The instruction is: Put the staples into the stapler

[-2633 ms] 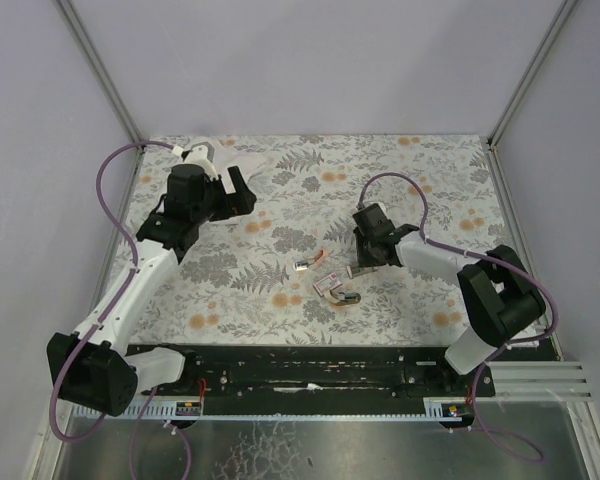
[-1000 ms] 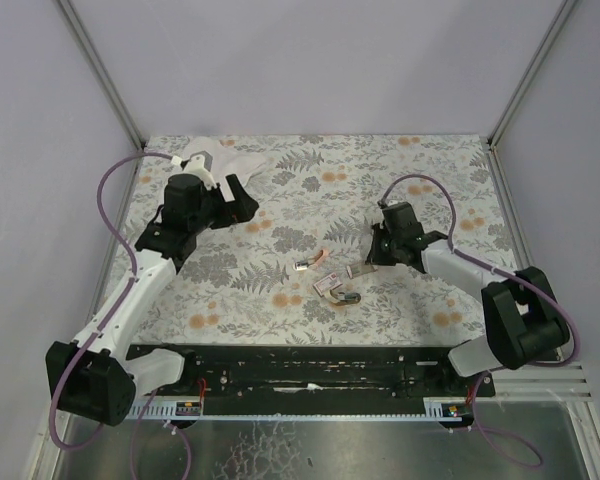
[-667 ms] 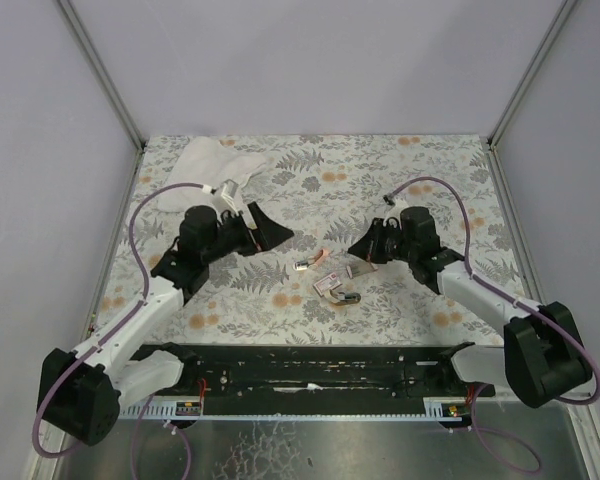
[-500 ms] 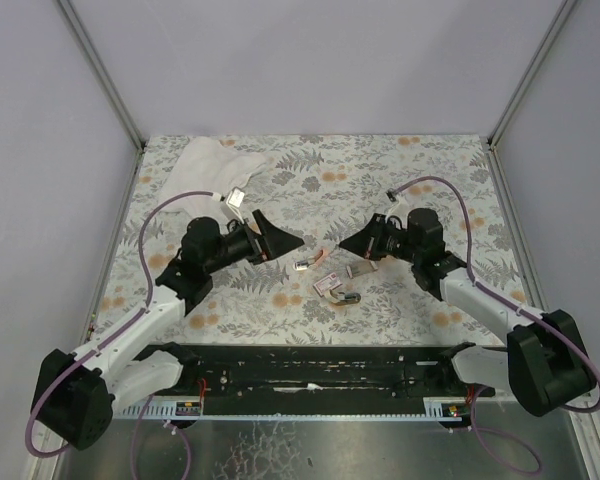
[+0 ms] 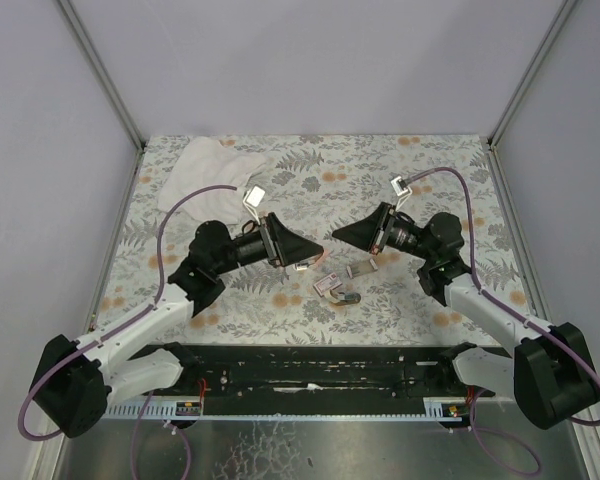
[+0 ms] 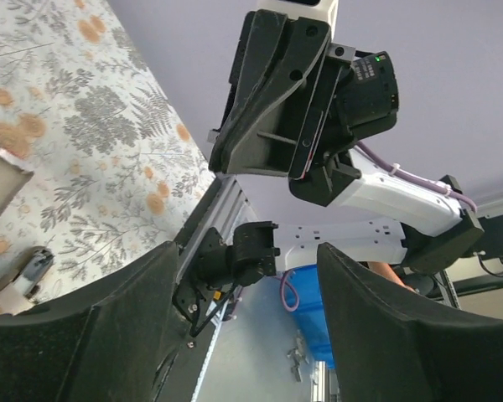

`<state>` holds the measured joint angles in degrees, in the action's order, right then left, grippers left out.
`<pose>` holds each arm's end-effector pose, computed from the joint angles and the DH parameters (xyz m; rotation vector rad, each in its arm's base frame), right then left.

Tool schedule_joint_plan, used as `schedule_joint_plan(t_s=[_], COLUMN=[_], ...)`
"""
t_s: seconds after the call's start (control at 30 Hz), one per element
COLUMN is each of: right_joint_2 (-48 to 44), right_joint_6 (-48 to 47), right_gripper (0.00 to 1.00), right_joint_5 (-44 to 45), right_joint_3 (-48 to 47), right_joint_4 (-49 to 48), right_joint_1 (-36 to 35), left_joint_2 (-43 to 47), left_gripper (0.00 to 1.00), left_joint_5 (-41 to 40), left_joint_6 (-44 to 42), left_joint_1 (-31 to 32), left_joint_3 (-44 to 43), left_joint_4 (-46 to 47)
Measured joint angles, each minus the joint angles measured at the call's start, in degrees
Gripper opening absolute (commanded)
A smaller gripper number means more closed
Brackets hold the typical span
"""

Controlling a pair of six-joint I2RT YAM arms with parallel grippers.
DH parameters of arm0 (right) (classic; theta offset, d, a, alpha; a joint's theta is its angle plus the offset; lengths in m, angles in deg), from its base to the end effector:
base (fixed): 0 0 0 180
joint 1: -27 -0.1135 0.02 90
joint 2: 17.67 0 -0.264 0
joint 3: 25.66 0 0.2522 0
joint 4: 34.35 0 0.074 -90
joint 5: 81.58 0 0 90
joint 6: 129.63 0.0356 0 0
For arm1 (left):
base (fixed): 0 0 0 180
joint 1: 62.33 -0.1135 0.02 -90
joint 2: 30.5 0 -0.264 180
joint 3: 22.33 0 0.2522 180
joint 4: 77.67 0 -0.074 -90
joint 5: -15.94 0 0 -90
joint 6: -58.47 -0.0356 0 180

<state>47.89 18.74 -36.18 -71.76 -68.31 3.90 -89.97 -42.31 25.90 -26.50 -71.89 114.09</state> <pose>0.2153 0.1190 0.2947 -0.2889 1.5935 1.6509 0.1824 -0.1548 0.3009 0.1764 1.8098 -1.6506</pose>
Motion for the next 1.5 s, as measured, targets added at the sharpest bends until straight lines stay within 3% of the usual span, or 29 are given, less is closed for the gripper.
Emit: schedule_joint_plan(t_s=[0.13,0.3,0.43,0.5,0.57,0.8,1.1,1.27,1.5], right_joint_2=[0.0,-1.2,-3.3,-3.5,-3.5,-2.5,3.2,6.1,6.3], right_joint_6=[2.3,-0.9,-9.4,-14.1,-18.3,-27.1,-32.9,-34.4,-34.4], right_gripper=[0.00,0.00,0.19,0.29,0.33,0.41,0.46,0.46,0.48], right_joint_5=[-2.5,-1.7,3.2,6.5,9.9,19.1,23.7,24.2,25.0], right_joint_3=[0.0,0.0,-0.3,-0.7,-1.2,-3.2,-6.9,-9.3,-9.9], right_joint_4=[-3.1,3.1,16.6,23.6,30.3,43.3,47.3,47.2,47.5], right_joint_1=[0.0,0.0,0.0,0.0,0.0,-1.5,-6.6,-7.7,-7.7], left_joint_2=[-1.6,-1.2,-0.2,-0.5,-1.4,-6.5,-12.8,-14.3,-24.6], left_gripper=[0.57,0.69,0.79,0.80,0.80,0.69,0.65,0.61,0.55], left_joint_5=[0.4,-4.3,-10.2,-11.5,-12.2,-13.7,-17.0,-17.0,-14.1], left_joint_6=[0.2,-6.2,-12.4,-14.2,-15.2,-17.4,-20.1,-27.0,-34.8], left_joint_1=[1.4,2.0,1.3,0.7,0.5,0.1,0.2,0.8,0.9], left_joint_3=[-1.6,-4.7,-7.7,-8.3,-8.3,-6.9,-2.6,-1.9,-2.5], left_joint_4=[1.9,-5.0,-14.6,-17.7,-19.9,-23.0,-23.8,-21.9,-18.6])
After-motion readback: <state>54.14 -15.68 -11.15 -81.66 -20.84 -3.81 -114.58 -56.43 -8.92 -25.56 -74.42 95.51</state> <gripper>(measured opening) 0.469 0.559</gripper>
